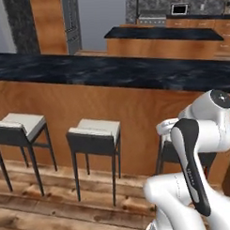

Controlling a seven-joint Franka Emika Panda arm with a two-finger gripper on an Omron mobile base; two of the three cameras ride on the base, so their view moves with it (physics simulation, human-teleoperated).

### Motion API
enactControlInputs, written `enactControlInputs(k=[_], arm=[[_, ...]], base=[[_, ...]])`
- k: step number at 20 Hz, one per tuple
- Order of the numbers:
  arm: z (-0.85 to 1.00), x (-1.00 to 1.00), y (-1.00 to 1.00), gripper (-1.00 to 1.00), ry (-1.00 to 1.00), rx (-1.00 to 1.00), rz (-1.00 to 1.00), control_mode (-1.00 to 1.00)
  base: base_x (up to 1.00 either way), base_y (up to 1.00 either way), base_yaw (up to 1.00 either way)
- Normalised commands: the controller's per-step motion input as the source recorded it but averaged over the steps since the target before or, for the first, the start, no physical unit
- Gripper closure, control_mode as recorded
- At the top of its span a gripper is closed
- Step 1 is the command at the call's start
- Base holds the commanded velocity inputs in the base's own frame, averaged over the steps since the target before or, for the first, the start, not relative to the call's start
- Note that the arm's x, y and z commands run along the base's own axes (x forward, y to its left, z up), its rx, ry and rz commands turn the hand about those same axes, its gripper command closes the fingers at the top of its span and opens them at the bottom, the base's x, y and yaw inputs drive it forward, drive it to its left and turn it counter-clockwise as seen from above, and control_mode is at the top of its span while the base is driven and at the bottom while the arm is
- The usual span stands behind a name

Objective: Pick up the metallic utensils from the counter and place them in the open drawer. Make sure not to pick up any wooden utensils.

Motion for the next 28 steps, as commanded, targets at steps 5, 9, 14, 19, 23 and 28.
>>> enactControlInputs(k=[5, 9, 14, 19, 23, 28], arm=[[0.0, 0.0, 0.0, -1.0, 0.0, 0.0, 0.0, 1.0], [0.0, 0.0, 0.0, -1.0, 0.0, 0.0, 0.0, 1.0], [0.0, 0.0, 0.0, -1.0, 0.0, 0.0, 0.0, 1.0], [0.0, 0.0, 0.0, -1.0, 0.0, 0.0, 0.0, 1.0], [0.0, 0.0, 0.0, -1.0, 0.0, 0.0, 0.0, 1.0], [0.0, 0.0, 0.0, -1.0, 0.0, 0.0, 0.0, 1.0]], base=[[0.18, 1.0, -0.33], [0.04, 1.0, -0.22], [0.05, 1.0, -0.17], [0.17, 1.0, -0.22], [0.13, 1.0, -0.22], [0.14, 1.0, -0.24]])
